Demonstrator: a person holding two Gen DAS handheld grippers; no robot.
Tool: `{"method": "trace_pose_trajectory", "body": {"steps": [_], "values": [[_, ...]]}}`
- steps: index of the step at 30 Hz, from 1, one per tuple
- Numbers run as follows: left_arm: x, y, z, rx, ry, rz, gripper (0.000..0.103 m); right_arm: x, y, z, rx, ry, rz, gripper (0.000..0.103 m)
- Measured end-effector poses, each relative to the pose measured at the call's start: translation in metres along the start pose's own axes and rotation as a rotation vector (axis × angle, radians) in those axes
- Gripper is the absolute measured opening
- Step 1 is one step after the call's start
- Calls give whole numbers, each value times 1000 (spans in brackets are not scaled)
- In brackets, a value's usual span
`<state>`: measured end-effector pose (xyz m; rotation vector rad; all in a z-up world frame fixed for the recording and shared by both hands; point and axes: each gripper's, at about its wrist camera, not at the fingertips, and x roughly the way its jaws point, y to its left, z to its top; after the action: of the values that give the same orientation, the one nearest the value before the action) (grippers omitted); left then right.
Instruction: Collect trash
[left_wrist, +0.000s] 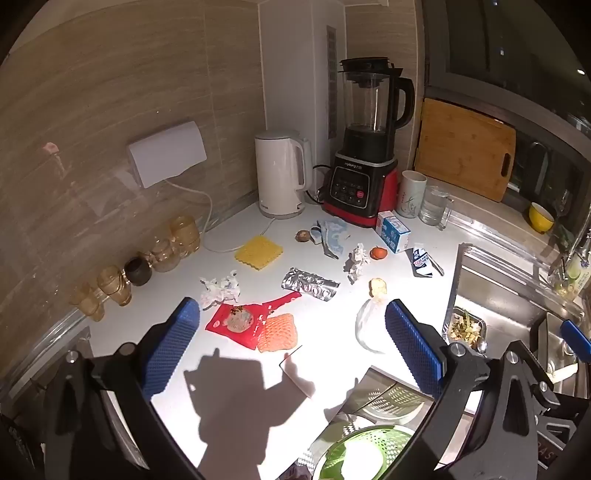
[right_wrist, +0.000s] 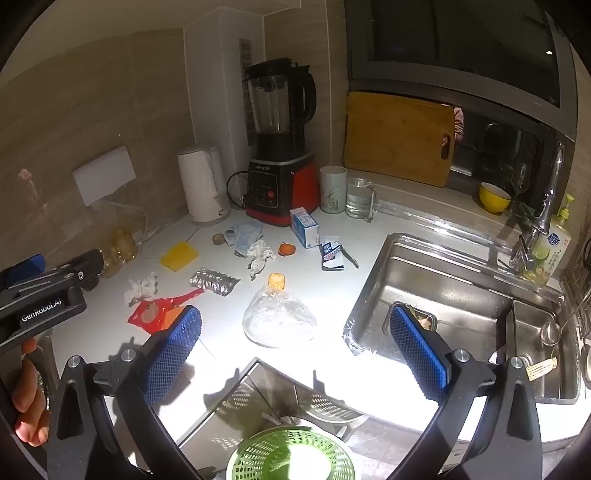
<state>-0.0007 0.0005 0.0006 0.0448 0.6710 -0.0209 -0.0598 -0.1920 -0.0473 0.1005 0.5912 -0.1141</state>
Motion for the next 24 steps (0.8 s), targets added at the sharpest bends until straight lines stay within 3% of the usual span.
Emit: {"method": "trace_pose_trajectory", "body": {"steps": [24], "values": [[5, 2, -6, -13, 25, 14, 96, 7, 9, -1, -14, 8, 3, 101]]}}
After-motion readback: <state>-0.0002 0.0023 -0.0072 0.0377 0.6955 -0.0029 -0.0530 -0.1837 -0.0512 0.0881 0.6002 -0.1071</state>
